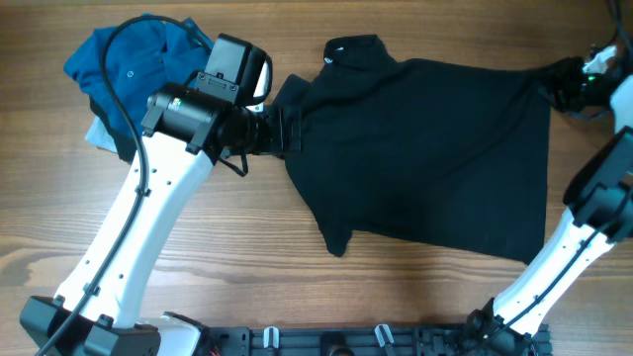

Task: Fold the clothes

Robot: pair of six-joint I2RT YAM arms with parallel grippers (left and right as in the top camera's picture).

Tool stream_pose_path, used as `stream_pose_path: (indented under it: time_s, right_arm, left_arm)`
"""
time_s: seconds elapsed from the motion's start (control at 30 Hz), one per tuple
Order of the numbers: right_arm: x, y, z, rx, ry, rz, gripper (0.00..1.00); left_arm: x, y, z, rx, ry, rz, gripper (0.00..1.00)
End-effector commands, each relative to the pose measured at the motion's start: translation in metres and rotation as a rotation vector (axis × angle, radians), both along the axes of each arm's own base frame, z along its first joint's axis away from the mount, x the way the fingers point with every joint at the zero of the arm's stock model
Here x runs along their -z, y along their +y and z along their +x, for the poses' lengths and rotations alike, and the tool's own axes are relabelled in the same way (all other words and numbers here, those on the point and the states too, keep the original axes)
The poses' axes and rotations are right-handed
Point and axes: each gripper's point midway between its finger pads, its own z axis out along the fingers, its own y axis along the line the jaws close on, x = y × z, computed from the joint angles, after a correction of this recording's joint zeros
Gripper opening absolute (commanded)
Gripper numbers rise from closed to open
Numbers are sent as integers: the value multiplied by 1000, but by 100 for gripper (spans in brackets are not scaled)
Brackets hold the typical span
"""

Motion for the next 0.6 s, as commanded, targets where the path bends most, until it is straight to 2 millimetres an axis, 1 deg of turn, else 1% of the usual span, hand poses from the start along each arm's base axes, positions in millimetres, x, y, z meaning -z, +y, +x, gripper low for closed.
stream_pose_path:
  time_s: [0.0,0.1,0.17,0.2,0.23,0.27,0.3,0.37,0.4,0.43,0.47,0.5,0.53,0.57]
  right_arm:
    - [-125,10,-7,-120,-226,-165,51]
    - [-186,24,-30,-132,-289,-216,57]
    - [-227,38,-53,-130,-318,-237,63]
    - [-240,47,-66,-128,-313,-231,65]
    - [-247,55,-78,-130,-295,-218,66]
    - [-247,64,-90,-133,-256,-205,67]
    - [-241,70,-99,-134,-204,-194,67]
    - [-221,88,-117,-176,-77,-188,67]
    - [-213,96,-120,-201,-42,-193,67]
    - [-205,104,-122,-228,-17,-197,67]
    - [-195,115,-123,-257,16,-199,67]
    - [-183,130,-124,-295,51,-199,68]
    - [-172,139,-127,-321,85,-204,68]
    - [-162,145,-130,-339,115,-210,68]
  left_arm:
    - [7,-2,-10,-4,65,-15,100]
    - [34,-12,-30,34,195,-25,100]
    - [61,-21,-44,73,275,7,99]
    - [75,-25,-51,89,308,24,100]
    - [89,-28,-56,102,339,41,99]
    - [103,-29,-61,111,368,57,98]
    - [116,-30,-64,116,393,69,96]
    - [135,-32,-65,120,420,83,91]
    - [146,-33,-63,120,427,86,84]
    - [152,-34,-61,121,428,88,81]
    - [165,-36,-57,135,423,89,81]
    - [176,-39,-53,170,417,94,77]
    - [184,-42,-48,202,407,96,76]
    - [189,-44,-45,212,399,95,72]
